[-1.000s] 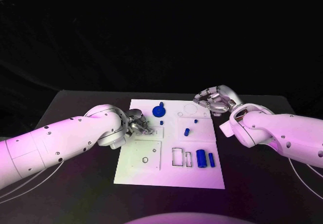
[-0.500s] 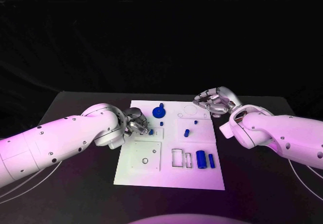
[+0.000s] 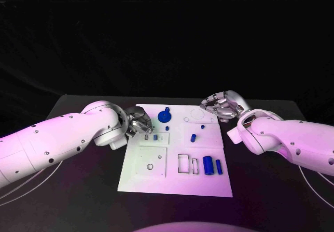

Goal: Assemble the parts on the task board

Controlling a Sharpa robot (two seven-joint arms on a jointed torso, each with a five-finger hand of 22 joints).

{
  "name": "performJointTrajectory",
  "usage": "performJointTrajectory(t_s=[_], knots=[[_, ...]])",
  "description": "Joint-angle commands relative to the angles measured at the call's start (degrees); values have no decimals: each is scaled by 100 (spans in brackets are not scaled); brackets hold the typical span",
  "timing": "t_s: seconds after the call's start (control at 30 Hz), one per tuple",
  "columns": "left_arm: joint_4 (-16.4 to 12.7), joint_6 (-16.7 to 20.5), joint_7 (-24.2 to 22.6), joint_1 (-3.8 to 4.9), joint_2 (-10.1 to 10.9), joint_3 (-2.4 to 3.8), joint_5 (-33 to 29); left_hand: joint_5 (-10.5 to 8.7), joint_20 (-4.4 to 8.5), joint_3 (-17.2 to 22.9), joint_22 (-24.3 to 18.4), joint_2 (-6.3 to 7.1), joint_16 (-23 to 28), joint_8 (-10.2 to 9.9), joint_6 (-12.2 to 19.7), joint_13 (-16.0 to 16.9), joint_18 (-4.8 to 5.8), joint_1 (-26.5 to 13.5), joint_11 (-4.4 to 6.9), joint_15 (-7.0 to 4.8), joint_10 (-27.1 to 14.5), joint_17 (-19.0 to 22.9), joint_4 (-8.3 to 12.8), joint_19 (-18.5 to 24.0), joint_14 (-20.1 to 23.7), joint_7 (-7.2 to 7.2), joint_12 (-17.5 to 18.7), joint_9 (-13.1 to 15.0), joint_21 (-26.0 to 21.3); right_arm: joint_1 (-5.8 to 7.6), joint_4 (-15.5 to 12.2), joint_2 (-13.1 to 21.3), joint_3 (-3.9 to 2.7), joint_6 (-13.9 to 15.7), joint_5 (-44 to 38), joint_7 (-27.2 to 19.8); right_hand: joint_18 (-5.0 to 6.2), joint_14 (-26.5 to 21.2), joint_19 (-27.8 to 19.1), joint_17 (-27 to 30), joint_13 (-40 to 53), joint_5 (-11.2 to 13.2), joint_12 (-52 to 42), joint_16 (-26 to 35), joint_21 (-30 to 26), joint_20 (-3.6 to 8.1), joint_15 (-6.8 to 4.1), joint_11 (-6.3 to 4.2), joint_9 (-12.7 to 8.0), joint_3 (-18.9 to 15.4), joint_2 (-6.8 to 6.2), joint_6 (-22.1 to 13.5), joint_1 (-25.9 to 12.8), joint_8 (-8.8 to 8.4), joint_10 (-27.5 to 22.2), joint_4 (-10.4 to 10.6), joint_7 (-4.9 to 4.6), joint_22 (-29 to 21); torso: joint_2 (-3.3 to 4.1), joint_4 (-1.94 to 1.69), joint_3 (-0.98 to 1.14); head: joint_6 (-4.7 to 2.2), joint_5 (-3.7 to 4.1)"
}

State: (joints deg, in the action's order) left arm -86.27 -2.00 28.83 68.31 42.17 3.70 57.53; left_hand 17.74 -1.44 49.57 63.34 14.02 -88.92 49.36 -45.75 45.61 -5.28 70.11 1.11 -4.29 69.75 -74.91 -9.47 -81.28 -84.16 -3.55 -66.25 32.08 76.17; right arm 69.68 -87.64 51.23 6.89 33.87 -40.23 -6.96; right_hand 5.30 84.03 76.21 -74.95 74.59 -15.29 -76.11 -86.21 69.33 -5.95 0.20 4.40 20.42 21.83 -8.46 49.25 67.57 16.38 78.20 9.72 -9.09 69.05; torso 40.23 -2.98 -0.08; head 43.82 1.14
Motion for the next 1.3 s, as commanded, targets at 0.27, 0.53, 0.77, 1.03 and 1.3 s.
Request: performJointTrajectory(t_s=[0.27,0.53,0.77,1.03,1.3], knots=[[-40,-161,-60,20,34,5,-16,-127,-29,92,-60,-2,1,-6,-2,-108,-3,-292,-24,3,-14,-1220,189,41,-509,4,78,-37,-34,-5,-7,9,1,-83,-55,-31,32,310,-40,-243,0,-37,18,39,-12,-14,-19,-21,8,-1,3,-19,-41,33,-32,41,6,-5,1,-7,-2,4,17],[-55,78,-41,17,31,-49,546,-314,-28,-2006,-157,142,21,-253,-121,-364,-22,-1362,-59,16,-165,-1169,-727,63,-494,-20,183,-309,-119,-5,-8,20,2,-75,-56,-28,34,309,-46,-241,-7,-51,24,42,-26,-13,-20,-22,15,-7,5,-18,-42,41,-37,52,7,-14,-21,-28,-3,6,10],[103,165,-2,11,-95,-156,848,-371,-15,-2453,-187,-17,31,-287,-129,-430,-27,-1445,-56,11,-210,-1147,-737,67,-488,-9,205,-369,-147,-7,2,13,3,-78,-55,-29,34,309,-46,-241,-7,-51,24,42,-26,-13,-20,-22,15,-7,5,-18,-42,41,-37,52,7,-14,-53,-40,-6,24,12],[317,73,41,6,-250,-226,1015,-337,-10,-2527,-187,-83,31,-279,-137,-408,-28,-1422,-53,10,-204,-1147,-733,66,-488,-5,187,-377,-150,-11,12,7,7,-85,-51,-24,36,307,-50,-232,-6,-53,23,45,-34,-12,-21,-22,17,-10,3,-19,-42,42,-36,55,7,-20,-36,-25,2,20,-3],[452,-121,68,6,-382,-244,958,-284,-6,-2567,-170,-139,31,-257,-157,-311,-24,-1364,-46,5,-157,-1148,-730,59,-489,4,124,-378,-143,-13,22,0,8,-89,-49,-23,36,307,-50,-232,-6,-53,23,45,-34,-12,-21,-22,17,-10,3,-19,-42,42,-36,55,7,-20,-33,-32,3,33,0]])
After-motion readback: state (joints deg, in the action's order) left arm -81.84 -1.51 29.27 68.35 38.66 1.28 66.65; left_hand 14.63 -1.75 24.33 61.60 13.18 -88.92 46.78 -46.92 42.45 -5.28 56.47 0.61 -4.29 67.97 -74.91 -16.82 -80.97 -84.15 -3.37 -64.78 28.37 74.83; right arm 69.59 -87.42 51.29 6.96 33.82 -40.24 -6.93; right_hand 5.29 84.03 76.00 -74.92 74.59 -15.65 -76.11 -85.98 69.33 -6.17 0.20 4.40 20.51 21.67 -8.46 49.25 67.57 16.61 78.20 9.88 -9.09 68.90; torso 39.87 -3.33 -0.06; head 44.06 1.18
